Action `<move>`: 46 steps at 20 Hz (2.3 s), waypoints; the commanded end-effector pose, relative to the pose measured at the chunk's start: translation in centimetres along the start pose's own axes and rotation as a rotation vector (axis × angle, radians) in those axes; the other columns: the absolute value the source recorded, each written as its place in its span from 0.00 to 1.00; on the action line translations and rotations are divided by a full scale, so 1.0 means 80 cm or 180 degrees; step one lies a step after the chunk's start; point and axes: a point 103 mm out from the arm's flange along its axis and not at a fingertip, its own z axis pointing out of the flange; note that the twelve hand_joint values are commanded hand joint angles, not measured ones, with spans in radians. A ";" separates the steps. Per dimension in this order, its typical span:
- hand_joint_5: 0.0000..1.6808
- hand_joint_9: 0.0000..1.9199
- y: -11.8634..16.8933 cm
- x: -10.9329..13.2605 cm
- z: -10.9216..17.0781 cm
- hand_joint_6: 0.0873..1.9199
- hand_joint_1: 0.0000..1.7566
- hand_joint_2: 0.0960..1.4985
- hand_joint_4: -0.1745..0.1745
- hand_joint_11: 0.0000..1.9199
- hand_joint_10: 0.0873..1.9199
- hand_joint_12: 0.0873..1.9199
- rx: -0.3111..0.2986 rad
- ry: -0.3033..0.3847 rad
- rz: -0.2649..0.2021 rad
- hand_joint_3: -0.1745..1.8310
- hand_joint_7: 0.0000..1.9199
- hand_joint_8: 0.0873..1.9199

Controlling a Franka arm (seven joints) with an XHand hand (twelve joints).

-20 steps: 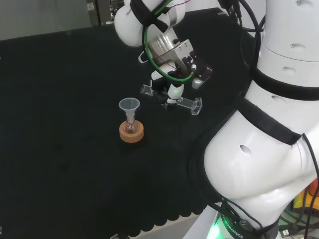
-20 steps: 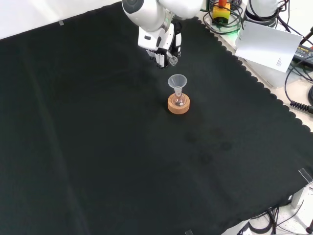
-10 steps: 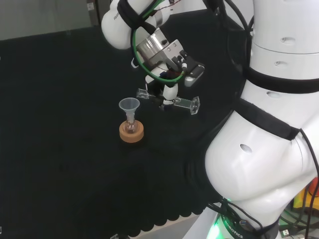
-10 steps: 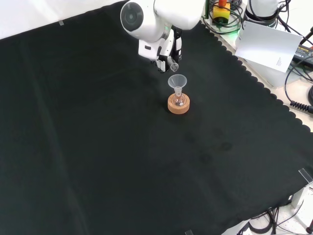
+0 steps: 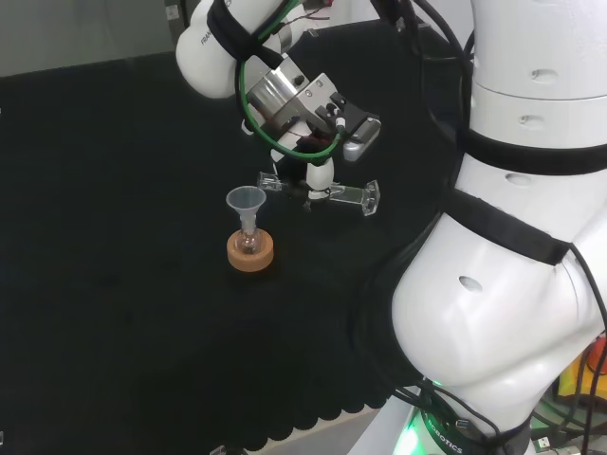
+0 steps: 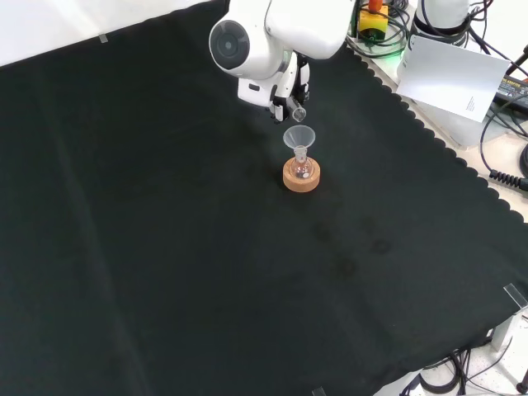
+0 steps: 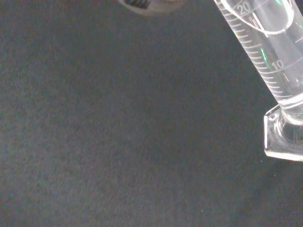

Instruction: Pour the water from the graduated cylinder into the round-bottom flask.

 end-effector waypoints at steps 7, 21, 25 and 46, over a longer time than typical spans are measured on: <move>0.56 0.76 -0.008 0.012 -0.018 0.54 0.65 0.74 0.00 0.68 0.00 0.34 0.0228 -0.0265 0.0115 0.09 0.64 0.18; 0.55 0.77 -0.010 0.014 -0.032 0.54 0.65 0.74 0.00 0.68 0.00 0.34 0.0382 -0.0375 0.0348 0.09 0.65 0.18; 0.55 0.77 -0.010 0.017 -0.035 0.55 0.65 0.75 0.00 0.68 0.00 0.34 0.0438 -0.0415 0.0397 0.09 0.65 0.17; 0.55 0.77 -0.013 0.020 -0.039 0.55 0.65 0.75 0.00 0.68 0.00 0.34 0.0676 -0.0566 0.0596 0.09 0.65 0.16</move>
